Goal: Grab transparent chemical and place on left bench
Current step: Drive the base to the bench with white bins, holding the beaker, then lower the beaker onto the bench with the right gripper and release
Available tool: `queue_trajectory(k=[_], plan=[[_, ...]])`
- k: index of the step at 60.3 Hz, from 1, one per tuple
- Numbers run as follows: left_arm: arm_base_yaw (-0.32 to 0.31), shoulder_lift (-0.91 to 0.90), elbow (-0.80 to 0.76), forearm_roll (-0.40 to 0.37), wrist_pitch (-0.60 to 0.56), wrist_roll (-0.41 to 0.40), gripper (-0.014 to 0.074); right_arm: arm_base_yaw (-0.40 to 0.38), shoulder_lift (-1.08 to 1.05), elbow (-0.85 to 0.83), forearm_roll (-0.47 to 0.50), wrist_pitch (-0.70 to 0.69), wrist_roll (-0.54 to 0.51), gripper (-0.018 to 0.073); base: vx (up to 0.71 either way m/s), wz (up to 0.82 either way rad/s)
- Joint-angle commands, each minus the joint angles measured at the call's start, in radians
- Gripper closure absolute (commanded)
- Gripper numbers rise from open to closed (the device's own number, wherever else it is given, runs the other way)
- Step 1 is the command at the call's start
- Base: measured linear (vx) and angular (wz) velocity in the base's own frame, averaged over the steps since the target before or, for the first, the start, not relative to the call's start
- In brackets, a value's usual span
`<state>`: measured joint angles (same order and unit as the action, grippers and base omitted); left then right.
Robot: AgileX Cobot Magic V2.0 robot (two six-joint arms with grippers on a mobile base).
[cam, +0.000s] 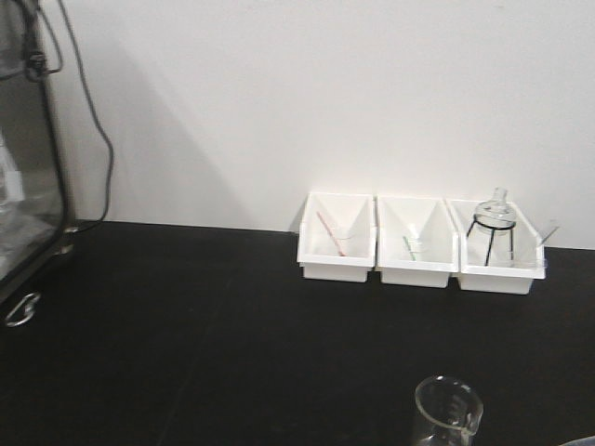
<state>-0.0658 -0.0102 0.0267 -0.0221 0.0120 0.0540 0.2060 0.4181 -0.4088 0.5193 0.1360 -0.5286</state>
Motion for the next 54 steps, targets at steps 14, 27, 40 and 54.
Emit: queue_trajectory(k=[14,27,40,54], plan=[[-0.002,-0.019,0.016,-0.001,-0.078,-0.008,0.0600,0.001,0.009,-0.030,0.001,-0.073,-0.009,0.0562,0.18,-0.27],[-0.002,-0.019,0.016,-0.001,-0.078,-0.008,0.0600,0.001,0.009,-0.030,0.001,-0.073,-0.009,0.0562,0.11,-0.21],[-0.002,-0.019,0.016,-0.001,-0.078,-0.008,0.0600,0.001,0.009,-0.030,0.001,-0.073,-0.009,0.0562,0.06,-0.13],[-0.002,-0.019,0.016,-0.001,-0.078,-0.008,0.0600,0.001,0.009,-0.030,0.008,-0.073,-0.009,0.0562,0.01,-0.03]])
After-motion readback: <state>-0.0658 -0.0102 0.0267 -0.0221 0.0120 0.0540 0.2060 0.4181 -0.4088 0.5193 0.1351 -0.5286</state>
